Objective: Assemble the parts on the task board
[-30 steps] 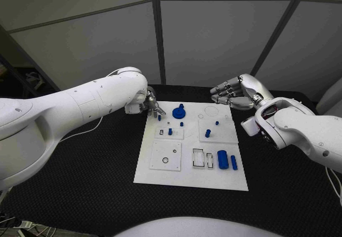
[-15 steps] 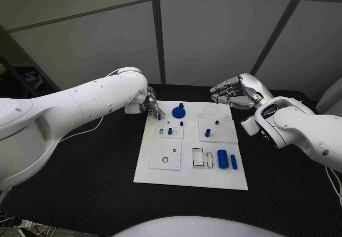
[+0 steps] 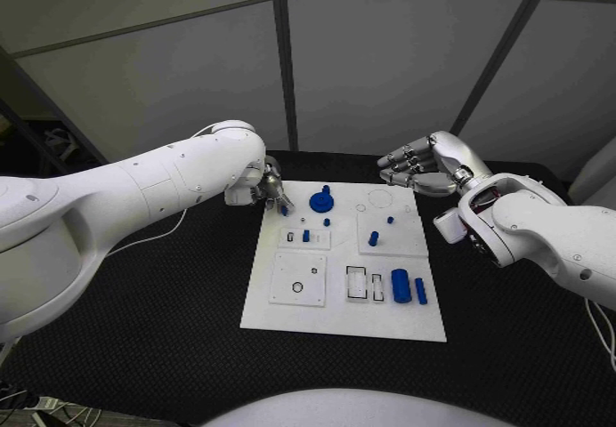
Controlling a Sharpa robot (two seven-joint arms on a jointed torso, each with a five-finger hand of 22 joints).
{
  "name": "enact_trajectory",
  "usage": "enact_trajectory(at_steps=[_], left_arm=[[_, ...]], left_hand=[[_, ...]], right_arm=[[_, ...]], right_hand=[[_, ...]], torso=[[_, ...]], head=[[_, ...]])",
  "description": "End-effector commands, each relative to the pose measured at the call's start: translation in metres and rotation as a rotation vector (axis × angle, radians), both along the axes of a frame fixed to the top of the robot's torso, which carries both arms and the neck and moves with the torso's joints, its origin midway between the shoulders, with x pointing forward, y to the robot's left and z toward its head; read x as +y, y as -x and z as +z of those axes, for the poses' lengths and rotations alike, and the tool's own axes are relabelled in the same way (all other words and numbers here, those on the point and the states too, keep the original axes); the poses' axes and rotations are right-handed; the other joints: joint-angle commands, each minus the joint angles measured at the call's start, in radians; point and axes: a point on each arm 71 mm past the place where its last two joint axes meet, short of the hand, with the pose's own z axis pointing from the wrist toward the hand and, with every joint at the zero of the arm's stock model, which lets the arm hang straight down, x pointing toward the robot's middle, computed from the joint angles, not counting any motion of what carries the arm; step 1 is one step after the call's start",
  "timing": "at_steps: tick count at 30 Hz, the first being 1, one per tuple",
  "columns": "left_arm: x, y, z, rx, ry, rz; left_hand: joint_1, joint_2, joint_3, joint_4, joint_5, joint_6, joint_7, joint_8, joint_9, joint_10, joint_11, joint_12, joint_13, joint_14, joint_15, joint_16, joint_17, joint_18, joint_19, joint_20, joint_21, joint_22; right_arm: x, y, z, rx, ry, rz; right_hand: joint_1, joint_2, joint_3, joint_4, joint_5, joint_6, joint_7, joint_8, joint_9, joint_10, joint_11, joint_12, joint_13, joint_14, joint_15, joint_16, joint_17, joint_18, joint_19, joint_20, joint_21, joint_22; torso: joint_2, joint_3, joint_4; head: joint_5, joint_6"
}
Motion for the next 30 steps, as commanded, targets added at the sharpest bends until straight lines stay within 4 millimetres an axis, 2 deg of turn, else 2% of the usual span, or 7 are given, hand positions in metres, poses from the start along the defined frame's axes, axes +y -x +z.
enact_trajectory(at_steps=[1,4,7,11,15,22,30], left_arm=[[-0.003,0.000,0.001,-0.005,0.018,-0.007],[-0.003,-0.001,0.001,-0.007,0.024,-0.008],[-0.003,-0.001,0.001,-0.009,0.031,-0.006],[-0.002,0.000,0.001,-0.014,0.041,0.000],[0.002,0.002,0.002,-0.016,0.066,0.021],[0.009,0.012,0.007,-0.031,0.126,0.046],[0.005,0.026,0.015,-0.080,0.170,0.042]], left_hand=[[0.030,0.009,0.034,-0.015,0.000,-0.007,-0.004,0.001,0.002,-0.004,-0.008,-0.008,-0.005,0.041,-0.007,0.001,0.024,-0.028,0.003,-0.006,0.006,0.002],[0.053,0.008,0.089,-0.033,0.001,-0.014,-0.002,-0.003,0.003,-0.006,-0.007,-0.017,-0.013,0.041,-0.007,0.001,0.024,-0.028,0.002,-0.007,0.005,0.003],[0.070,-0.007,0.177,-0.058,0.003,-0.022,0.002,-0.005,0.006,-0.007,-0.007,-0.029,-0.022,0.040,-0.005,0.000,0.023,-0.029,0.001,-0.007,0.005,0.005],[0.052,-0.045,0.325,-0.091,0.007,-0.022,0.005,0.006,0.022,0.002,-0.005,-0.040,-0.034,0.042,-0.001,0.002,0.025,-0.029,0.000,-0.004,0.005,0.009],[-0.010,-0.089,0.465,-0.119,0.007,-0.024,0.009,0.031,0.049,0.016,-0.007,-0.043,-0.042,0.044,-0.002,0.004,0.029,-0.030,0.002,-0.002,0.009,0.016],[-0.082,-0.123,0.577,-0.159,0.015,-0.026,-0.003,0.071,0.088,0.035,-0.011,-0.041,-0.047,0.050,-0.007,0.013,0.044,-0.031,0.010,-0.009,0.017,0.029],[-0.133,-0.147,0.657,-0.194,0.033,-0.025,-0.012,0.107,0.117,0.056,-0.019,-0.029,-0.045,0.055,-0.016,0.020,0.056,-0.035,0.022,-0.015,0.032,0.045]], right_arm=[[0.002,0.001,0.001,-0.006,-0.003,0.012],[0.002,0.001,0.001,-0.006,-0.003,0.012],[0.002,0.001,0.001,-0.006,-0.002,0.012],[0.001,0.000,0.001,-0.005,-0.002,0.011],[0.001,0.000,0.001,-0.005,-0.001,0.010],[-0.001,0.000,0.001,-0.005,0.000,0.005],[-0.002,-0.001,0.000,-0.003,0.002,0.004]], right_hand=[[-0.005,0.004,-0.002,-0.003,0.008,-0.006,0.004,-0.003,-0.001,-0.006,0.002,-0.002,-0.001,-0.007,-0.001,0.000,-0.001,0.010,0.004,0.004,-0.007,-0.002],[-0.004,0.004,-0.002,-0.003,0.009,-0.006,0.004,-0.003,-0.001,-0.006,0.002,-0.002,-0.001,-0.007,-0.001,0.000,-0.002,0.010,0.004,0.004,-0.007,-0.002],[-0.004,0.004,-0.002,-0.003,0.011,-0.006,0.005,-0.003,-0.001,-0.006,0.002,-0.002,-0.001,-0.007,-0.001,0.000,-0.002,0.010,0.004,0.004,-0.007,-0.002],[-0.004,0.004,-0.002,-0.003,0.011,-0.006,0.005,-0.003,-0.001,-0.006,0.002,-0.002,-0.001,-0.007,-0.001,0.000,-0.002,0.010,0.004,0.004,-0.007,-0.002],[-0.004,0.004,-0.002,-0.003,0.013,-0.006,0.005,-0.002,-0.001,-0.006,0.002,-0.002,-0.001,-0.007,-0.001,0.000,-0.003,0.010,0.005,0.004,-0.008,-0.003],[-0.004,0.004,-0.002,-0.003,0.013,-0.006,0.005,-0.002,-0.001,-0.006,0.002,-0.002,-0.001,-0.007,-0.001,0.000,-0.003,0.010,0.005,0.004,-0.008,-0.003],[-0.004,0.004,-0.002,-0.003,0.015,-0.006,0.005,-0.002,-0.001,-0.006,0.002,-0.002,-0.001,-0.007,-0.001,0.000,-0.003,0.010,0.006,0.004,-0.008,-0.003]], torso=[[-0.001,-0.0003,-0.0002],[0.000,0.0000,-0.0001],[-0.001,0.0000,0.0002],[-0.002,0.0003,0.0012],[-0.002,0.0002,0.0025],[-0.006,0.0010,0.0067],[-0.005,0.0010,0.0075]], head=[[0.000,0.000],[-0.001,-0.001],[-0.001,0.000],[-0.002,-0.001],[-0.002,0.000],[-0.003,-0.003],[0.002,-0.003]])
